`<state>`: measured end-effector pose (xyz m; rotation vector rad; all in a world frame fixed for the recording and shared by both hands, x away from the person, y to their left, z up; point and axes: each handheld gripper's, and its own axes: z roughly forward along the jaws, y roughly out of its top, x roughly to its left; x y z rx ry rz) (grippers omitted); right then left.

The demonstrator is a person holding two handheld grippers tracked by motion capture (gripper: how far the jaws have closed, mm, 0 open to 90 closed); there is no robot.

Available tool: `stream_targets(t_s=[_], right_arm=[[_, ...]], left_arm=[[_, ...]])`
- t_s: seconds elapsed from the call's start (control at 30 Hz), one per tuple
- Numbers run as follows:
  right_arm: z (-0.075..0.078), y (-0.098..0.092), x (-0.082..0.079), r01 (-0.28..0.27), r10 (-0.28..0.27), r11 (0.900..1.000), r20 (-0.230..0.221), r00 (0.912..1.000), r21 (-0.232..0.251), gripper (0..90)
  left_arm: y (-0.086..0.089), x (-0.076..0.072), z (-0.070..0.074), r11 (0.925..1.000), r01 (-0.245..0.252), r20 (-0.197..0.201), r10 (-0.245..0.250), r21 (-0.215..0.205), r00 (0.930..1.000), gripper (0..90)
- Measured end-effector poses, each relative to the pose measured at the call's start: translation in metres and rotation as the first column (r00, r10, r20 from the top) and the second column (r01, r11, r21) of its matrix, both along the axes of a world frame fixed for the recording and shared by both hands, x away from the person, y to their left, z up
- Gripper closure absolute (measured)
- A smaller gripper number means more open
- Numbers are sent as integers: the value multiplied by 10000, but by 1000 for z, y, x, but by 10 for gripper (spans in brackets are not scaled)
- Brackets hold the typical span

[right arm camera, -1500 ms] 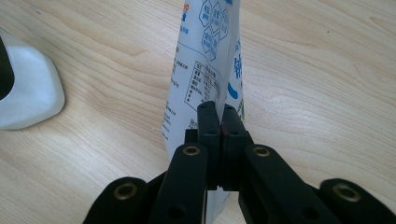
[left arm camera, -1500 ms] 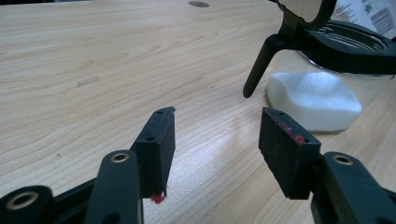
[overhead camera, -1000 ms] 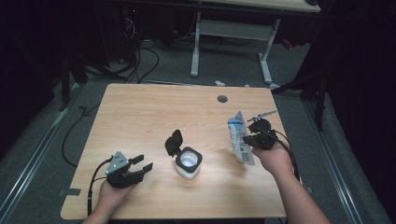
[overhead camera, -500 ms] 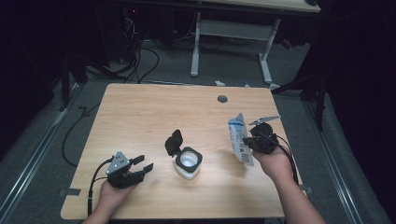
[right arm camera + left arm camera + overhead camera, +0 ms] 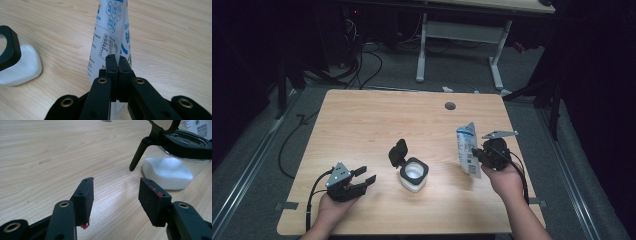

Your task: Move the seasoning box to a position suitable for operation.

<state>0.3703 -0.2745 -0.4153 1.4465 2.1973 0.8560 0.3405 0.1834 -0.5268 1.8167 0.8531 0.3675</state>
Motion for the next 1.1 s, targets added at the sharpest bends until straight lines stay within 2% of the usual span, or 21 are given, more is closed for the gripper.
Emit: stream_targets(t_s=[0.27, 0.43, 0.5, 0.57, 0.9, 1.1], right_arm=[[-5, -1, -7, 119, -124, 9999, 478, 9988, 111, 895], [-9, -3, -11, 138, -160, 9994, 708, 9974, 314, 896], [-10, -5, -13, 177, -224, 9981, 816, 9964, 584, 895], [-10, -5, -14, 181, -234, 9983, 961, 9951, 552, 895], [-17, -10, -25, 383, -562, 9938, 1736, 9832, 1047, 896], [-26, -14, -30, 500, -802, 9889, 2194, 9723, 1398, 897]], left_arm=[[1, 1, 0, 10000, -12, -40, 12, -13, 10000, 483], [2, 1, 1, 9999, -61, 45, 61, 90, 10000, 483], [2, 1, 1, 9999, -75, 64, 74, 135, 10000, 483], [2, 1, 1, 9999, -66, 54, 66, 155, 10000, 483], [2, 1, 0, 9998, -85, -30, 86, 198, 10000, 484], [0, 1, -1, 9991, -103, 124, 98, 410, 9999, 484]])
